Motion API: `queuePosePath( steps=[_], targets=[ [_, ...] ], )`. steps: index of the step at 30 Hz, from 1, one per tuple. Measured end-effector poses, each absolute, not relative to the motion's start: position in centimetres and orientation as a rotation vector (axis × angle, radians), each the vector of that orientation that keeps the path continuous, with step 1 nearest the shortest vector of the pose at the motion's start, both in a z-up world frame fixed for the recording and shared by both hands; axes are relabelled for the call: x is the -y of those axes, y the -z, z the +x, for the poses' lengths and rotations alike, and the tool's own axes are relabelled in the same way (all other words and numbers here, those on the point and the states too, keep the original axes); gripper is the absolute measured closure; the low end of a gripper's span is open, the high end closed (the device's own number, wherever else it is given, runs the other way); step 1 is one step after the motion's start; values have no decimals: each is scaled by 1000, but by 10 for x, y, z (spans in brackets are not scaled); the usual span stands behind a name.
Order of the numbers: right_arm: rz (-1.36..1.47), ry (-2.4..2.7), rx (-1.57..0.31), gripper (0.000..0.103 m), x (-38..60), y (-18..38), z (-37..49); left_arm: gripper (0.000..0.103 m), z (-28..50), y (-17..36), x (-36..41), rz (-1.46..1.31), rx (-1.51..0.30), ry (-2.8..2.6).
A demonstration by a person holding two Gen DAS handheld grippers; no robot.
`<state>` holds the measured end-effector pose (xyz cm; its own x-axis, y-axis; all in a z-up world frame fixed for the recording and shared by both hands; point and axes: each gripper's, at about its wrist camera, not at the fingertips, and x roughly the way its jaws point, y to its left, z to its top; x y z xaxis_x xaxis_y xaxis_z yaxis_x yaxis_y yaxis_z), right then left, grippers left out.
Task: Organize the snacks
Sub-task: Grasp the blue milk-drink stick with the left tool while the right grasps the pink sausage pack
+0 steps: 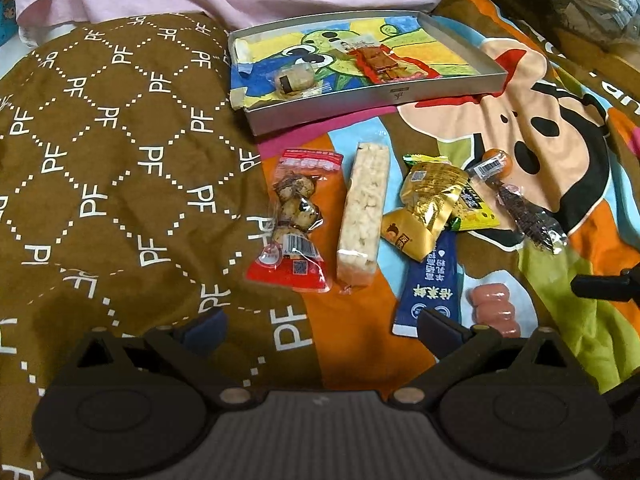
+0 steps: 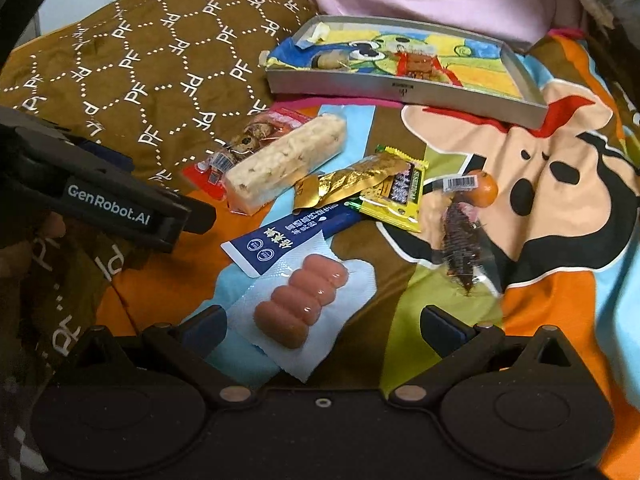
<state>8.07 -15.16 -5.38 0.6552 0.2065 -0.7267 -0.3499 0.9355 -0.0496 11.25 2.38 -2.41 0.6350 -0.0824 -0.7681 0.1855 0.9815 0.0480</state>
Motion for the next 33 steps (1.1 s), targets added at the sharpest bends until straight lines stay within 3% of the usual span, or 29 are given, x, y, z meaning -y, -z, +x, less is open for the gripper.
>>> queuePosePath(
  steps=[21, 33],
  targets=[
    [-366, -194, -775, 1, 162, 65, 92, 0, 119, 29, -18, 118, -867, 148],
    [-321, -354, -767, 1, 164, 68, 98, 0, 120, 35, -10, 133, -885, 194]
  ],
)
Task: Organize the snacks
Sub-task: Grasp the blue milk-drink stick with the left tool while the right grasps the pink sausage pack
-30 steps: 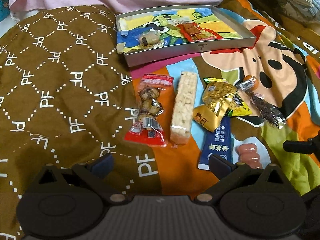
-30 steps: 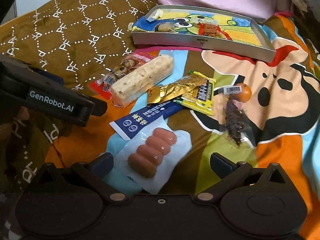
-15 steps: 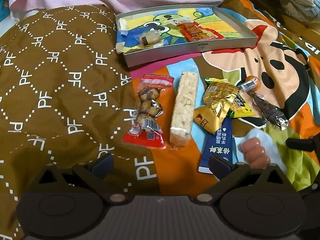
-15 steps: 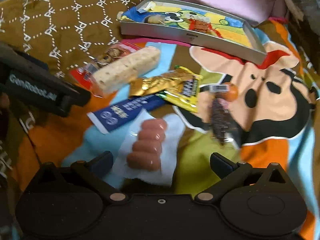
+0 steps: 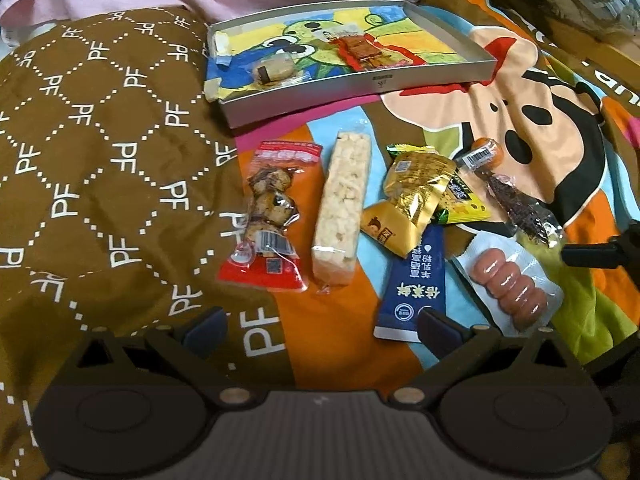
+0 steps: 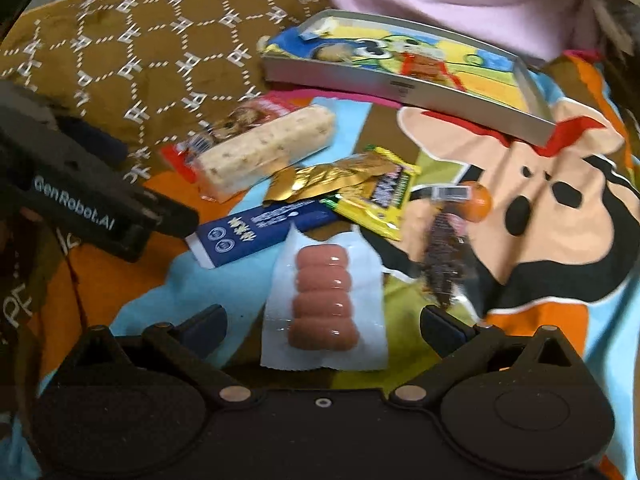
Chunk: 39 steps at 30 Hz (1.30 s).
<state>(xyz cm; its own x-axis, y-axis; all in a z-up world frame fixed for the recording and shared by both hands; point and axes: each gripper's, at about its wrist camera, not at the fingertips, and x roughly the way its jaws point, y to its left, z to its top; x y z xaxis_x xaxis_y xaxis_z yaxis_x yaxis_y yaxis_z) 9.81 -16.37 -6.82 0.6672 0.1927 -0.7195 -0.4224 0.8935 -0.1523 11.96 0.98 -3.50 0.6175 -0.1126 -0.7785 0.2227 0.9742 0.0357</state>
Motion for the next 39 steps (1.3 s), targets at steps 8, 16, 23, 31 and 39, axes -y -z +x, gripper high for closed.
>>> queuePosePath(
  steps=[8, 16, 23, 31, 39],
  targets=[
    [-308, -375, -757, 19, 173, 71, 105, 0, 123, 40, -4, 133, -912, 282],
    [-307, -304, -781, 36, 190, 63, 109, 5, 131, 47, 20, 164, -919, 379],
    [-251, -275, -803, 36, 207, 63, 119, 24, 144, 57, 29, 110, -955, 406],
    [-269, -281, -805, 35, 205, 64, 121, 47, 164, 59, 36, 46, -963, 384],
    [-263, -286, -797, 34, 204, 67, 122, 58, 176, 65, 34, -8, -982, 334]
  ],
)
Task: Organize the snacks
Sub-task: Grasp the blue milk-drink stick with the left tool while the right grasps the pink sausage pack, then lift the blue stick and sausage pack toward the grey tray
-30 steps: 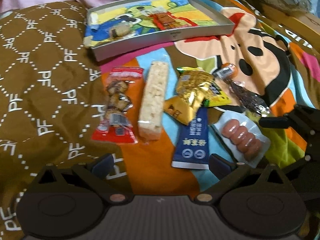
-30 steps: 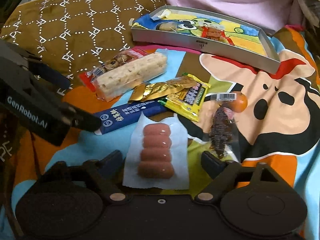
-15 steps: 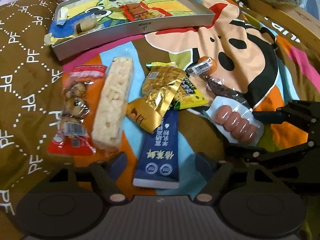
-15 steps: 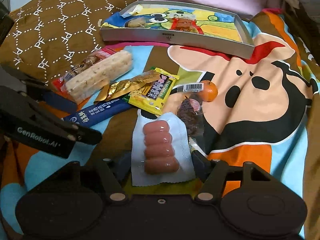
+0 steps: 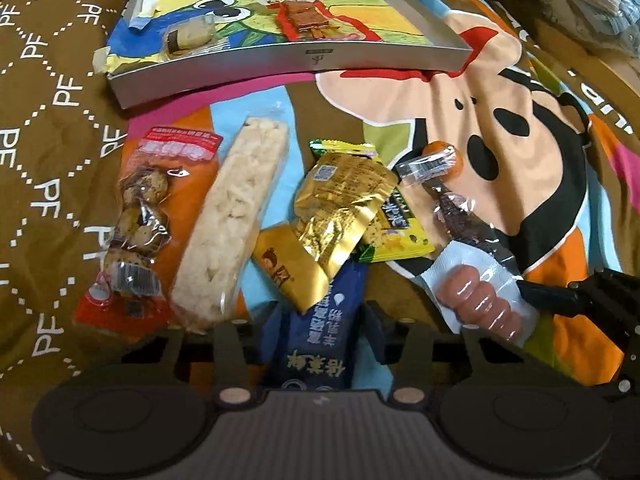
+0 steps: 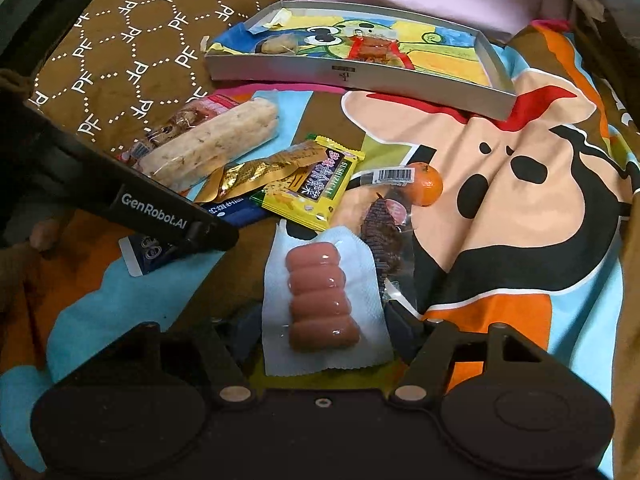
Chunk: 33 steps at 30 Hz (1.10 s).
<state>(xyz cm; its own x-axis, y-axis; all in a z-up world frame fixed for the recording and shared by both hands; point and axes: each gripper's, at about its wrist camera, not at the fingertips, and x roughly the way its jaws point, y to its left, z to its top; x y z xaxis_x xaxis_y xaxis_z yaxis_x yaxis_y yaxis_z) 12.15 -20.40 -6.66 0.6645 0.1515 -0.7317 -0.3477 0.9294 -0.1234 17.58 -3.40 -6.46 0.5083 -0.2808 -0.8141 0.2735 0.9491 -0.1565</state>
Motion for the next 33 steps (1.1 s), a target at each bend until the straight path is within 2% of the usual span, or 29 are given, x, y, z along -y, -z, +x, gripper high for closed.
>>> queuePosePath(
  steps=[4, 14, 17, 20, 21, 24, 26, 27, 33],
  targets=[
    [-268, -290, -800, 35, 202, 67, 120, 64, 173, 62, 33, -19, -1001, 320],
    [-326, -298, -791, 38, 192, 67, 108, 71, 142, 51, 33, -20, -1043, 298],
    [-309, -302, -791, 38, 194, 67, 109, 71, 139, 51, 33, -18, -1042, 293],
    [-282, -301, -810, 31, 196, 70, 113, 66, 144, 53, 35, -12, -1051, 287],
    [-278, -296, -815, 25, 197, 71, 115, 62, 145, 54, 36, -9, -1051, 285],
    [-275, -295, -818, 24, 195, 73, 115, 60, 150, 55, 38, -10, -1053, 277],
    [-278, -296, -813, 30, 194, 73, 114, 60, 151, 56, 39, -15, -1056, 268],
    [-273, -296, -809, 37, 194, 72, 113, 61, 151, 56, 39, -13, -1057, 265],
    [-241, -286, -804, 41, 197, 67, 110, 70, 144, 52, 42, 11, -1061, 254]
  ],
)
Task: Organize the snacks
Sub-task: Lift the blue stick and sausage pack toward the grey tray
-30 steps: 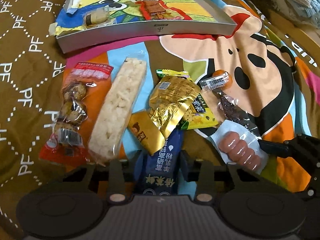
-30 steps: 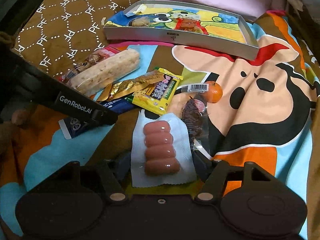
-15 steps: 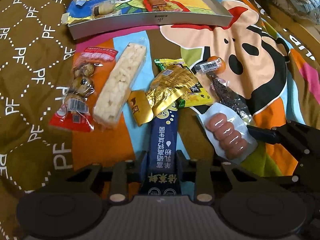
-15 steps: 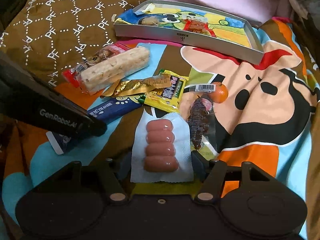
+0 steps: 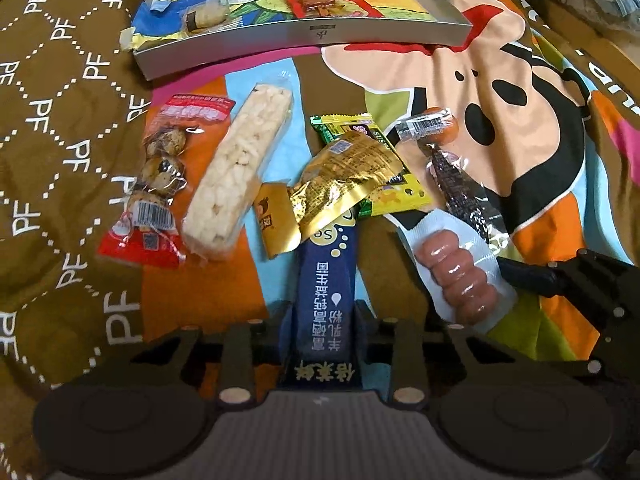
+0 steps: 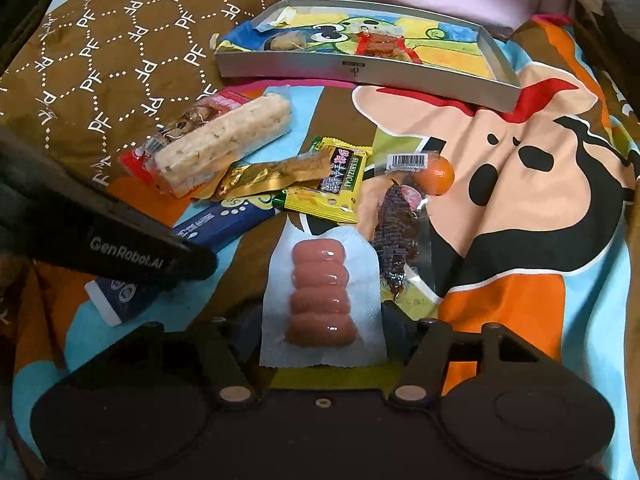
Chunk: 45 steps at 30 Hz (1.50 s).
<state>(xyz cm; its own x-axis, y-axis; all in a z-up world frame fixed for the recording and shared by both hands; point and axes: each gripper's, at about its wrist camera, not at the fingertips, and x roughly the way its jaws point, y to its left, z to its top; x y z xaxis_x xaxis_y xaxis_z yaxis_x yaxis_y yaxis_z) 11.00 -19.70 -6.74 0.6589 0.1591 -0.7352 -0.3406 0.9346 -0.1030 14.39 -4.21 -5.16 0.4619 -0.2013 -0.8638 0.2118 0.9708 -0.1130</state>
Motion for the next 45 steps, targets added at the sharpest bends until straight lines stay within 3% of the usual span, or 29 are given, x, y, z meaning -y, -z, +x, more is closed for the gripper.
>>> queuePosePath(
  steps=[14, 27, 45],
  targets=[
    [-569, -234, -632, 47, 172, 66, 79, 75, 122, 31, 46, -23, -1137, 199],
    [-576, -175, -516, 47, 182, 50, 79, 76, 114, 6, 50, -58, -1175, 225],
    [-453, -103, -378, 47, 205, 23, 76, 76, 108, -27, 65, -29, -1028, 242]
  ],
)
